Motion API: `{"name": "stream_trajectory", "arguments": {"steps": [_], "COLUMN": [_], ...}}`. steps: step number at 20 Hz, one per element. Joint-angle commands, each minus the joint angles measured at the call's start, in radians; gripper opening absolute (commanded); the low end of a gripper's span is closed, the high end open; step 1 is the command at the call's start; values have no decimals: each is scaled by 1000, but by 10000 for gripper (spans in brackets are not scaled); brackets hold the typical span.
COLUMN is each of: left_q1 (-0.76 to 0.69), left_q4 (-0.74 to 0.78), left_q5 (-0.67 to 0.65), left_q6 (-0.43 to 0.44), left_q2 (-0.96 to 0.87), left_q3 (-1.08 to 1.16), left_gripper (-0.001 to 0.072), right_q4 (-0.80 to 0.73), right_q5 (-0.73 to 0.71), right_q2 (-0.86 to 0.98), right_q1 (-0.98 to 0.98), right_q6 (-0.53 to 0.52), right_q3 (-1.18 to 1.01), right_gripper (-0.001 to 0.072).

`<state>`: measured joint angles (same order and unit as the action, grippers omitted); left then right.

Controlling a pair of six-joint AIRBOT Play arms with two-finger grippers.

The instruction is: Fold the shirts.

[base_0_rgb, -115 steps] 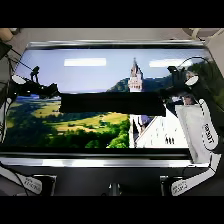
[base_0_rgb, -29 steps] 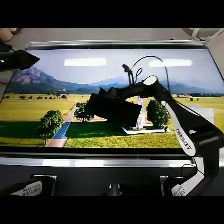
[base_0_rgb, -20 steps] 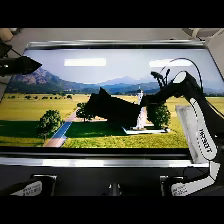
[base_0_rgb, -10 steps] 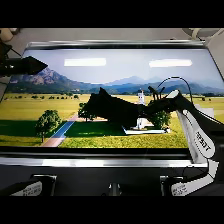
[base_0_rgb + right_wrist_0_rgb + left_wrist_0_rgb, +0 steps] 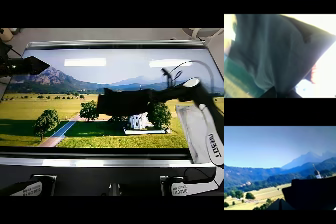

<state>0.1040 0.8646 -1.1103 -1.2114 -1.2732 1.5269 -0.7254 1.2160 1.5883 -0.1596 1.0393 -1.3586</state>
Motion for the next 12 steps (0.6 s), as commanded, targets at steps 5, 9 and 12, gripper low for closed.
{"name": "stream_trajectory", "arguments": {"steps": [5, 9, 12], "left_q1": [0, 0, 0], "left_q4": [1, 1, 1], "left_q5": [3, 3, 3], "left_q6": [0, 1, 1], "left_q2": [0, 0, 0], "left_q3": [0, 0, 0], "left_gripper": [20, 21, 21], "right_q4": [-72, -71, -72], "right_q5": [173, 201, 260], "right_q2": [-96, -97, -97], "right_q1": [-378, -509, -591], "right_q6": [65, 84, 99], "right_q3": [-217, -284, -331], "right_gripper": [20, 20, 20]}}
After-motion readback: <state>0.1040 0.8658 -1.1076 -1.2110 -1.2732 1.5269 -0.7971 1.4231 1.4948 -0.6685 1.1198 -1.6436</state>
